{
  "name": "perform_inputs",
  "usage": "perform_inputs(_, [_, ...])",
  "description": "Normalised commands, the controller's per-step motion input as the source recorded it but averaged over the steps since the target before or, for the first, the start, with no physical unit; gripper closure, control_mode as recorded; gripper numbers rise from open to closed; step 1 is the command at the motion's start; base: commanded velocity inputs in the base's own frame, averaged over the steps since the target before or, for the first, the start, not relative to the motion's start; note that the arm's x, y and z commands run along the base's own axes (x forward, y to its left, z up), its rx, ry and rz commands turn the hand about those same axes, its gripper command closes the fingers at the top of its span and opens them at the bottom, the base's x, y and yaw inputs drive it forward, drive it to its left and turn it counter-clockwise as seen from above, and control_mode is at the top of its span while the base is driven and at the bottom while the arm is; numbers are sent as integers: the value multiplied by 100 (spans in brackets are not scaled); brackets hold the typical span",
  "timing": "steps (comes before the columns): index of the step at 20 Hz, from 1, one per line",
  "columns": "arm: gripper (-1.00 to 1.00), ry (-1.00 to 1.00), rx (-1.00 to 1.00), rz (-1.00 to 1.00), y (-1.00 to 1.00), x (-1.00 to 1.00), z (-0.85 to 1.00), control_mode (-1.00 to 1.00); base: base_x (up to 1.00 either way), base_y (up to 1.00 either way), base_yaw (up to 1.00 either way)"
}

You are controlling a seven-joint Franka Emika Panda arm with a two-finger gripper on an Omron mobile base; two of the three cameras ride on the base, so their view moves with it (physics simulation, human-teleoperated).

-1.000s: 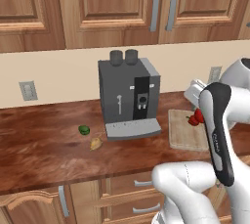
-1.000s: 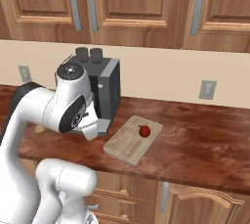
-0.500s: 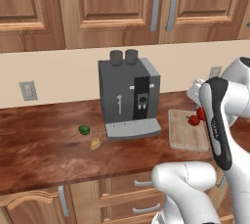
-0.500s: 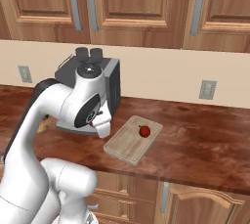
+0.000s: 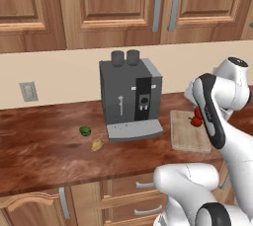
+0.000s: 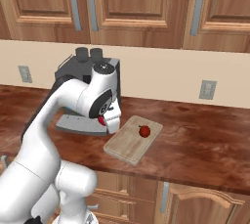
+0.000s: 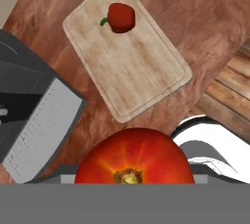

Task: Place the avocado, onion, tomato, and bell pepper on the cutting board.

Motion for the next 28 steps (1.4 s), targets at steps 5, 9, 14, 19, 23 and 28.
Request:
perform_inputs(5, [100, 11, 0, 0, -17, 29, -29, -100, 0, 0, 0])
perform_inputs(9, [100, 5, 0, -5, -2, 24, -29, -100, 0, 0, 0])
perform_inputs(14, [100, 4, 0, -6, -5, 17, -26, -100, 0, 0, 0])
perform_inputs(19, [100, 3, 0, -8, -7, 2, -23, -100, 0, 0, 0])
perform_inputs(23, [100, 5, 0, -12, -1, 6, -18, -100, 0, 0, 0])
perform_inputs(28, [100, 1, 0, -8, 0, 20, -13, -100, 0, 0, 0])
